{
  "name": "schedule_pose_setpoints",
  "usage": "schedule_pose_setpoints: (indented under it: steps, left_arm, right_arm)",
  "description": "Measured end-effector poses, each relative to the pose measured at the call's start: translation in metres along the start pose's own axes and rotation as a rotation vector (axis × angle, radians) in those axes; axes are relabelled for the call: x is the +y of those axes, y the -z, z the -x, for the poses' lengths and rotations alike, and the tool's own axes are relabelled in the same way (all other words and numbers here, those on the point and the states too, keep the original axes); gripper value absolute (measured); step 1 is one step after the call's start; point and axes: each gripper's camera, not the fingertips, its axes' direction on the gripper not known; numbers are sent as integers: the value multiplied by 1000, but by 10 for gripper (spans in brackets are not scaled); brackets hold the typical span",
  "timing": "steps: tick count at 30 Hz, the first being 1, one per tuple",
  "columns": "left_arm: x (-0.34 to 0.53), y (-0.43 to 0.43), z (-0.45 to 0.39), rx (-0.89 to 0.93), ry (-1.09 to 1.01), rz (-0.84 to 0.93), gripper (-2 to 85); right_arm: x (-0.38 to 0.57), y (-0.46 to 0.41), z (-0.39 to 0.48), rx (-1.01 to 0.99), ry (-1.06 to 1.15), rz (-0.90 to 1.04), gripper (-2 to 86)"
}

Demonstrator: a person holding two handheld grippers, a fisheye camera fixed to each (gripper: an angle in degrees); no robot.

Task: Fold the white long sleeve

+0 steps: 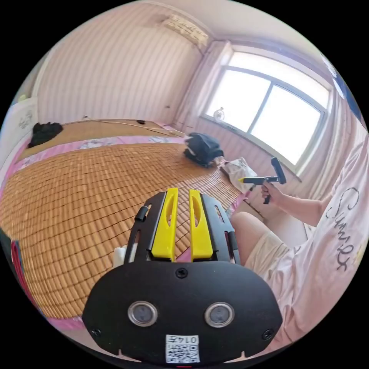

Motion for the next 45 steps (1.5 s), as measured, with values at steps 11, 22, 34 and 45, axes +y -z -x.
schedule_pose_setpoints:
  steps: [11,22,34,45]
  left_arm:
    - [-125,-344,-139,189,-534,215,48]
    - [-178,-642,-218,305,-554,357,103]
    - [-176,-761,-274,279,-598,448,11]
    - [-181,-703,-305,307,-725,362,-10]
  right_arm:
    - [17,-15,-114,398,-155,-75,102]
    - [-1,-45,-205,396,-420,-221,122]
    - [24,-4,-269,426,-623,-266,-7]
    - [107,102,-287,282,-703,-494,19]
